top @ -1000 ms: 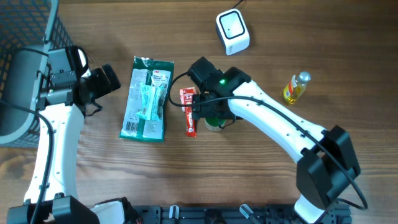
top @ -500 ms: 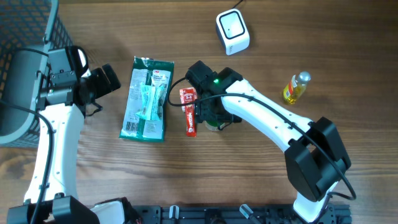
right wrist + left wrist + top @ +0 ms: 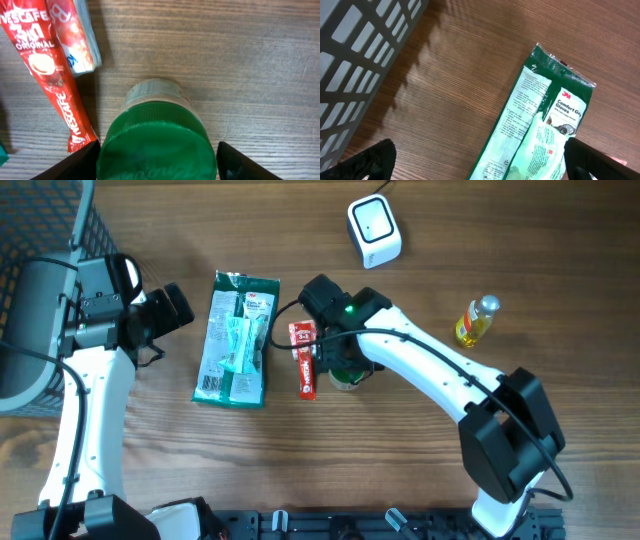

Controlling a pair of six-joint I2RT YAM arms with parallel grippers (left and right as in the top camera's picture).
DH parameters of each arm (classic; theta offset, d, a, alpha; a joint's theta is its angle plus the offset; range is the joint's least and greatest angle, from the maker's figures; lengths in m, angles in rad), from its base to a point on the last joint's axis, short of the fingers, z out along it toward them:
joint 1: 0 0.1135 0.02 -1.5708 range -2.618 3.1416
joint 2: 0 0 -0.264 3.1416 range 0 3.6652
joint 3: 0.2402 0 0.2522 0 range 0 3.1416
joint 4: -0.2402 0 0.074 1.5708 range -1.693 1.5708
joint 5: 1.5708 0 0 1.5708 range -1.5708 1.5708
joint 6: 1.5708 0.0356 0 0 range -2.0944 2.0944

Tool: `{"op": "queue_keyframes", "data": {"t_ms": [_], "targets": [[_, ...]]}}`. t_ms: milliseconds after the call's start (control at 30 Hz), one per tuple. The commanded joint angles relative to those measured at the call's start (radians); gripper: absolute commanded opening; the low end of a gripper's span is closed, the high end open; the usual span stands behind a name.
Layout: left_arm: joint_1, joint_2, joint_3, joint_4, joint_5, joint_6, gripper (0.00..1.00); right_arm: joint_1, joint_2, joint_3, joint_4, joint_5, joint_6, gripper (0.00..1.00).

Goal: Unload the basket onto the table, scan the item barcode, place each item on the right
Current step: 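Lower the right gripper around the jar lid and close it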

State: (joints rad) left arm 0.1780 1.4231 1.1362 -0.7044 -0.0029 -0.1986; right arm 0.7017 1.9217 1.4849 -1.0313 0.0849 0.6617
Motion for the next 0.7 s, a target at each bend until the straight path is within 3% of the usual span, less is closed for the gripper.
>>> {"op": "queue_keyframes", "data": {"t_ms": [0, 400, 467, 667], "targets": [[0.003, -0.001, 0.005, 0.0, -0.003, 0.012, 1.0, -0.032, 0.019, -0.006, 0.019, 0.027, -0.007, 0.68], [0.003, -0.001, 0.005, 0.0, -0.003, 0.012, 1.0, -0.053, 0.019, -0.006, 0.051, 0.026, -0.008, 0.69], [0.003, -0.001, 0.005, 0.0, -0.003, 0.012, 1.0, -0.053, 0.019, -0.006, 0.047, 0.023, -0.008, 0.8], [0.003, -0.001, 0.005, 0.0, -0.003, 0.012, 1.0, -0.053, 0.019, -0.006, 0.013, 0.018, -0.008, 0.93]]}}
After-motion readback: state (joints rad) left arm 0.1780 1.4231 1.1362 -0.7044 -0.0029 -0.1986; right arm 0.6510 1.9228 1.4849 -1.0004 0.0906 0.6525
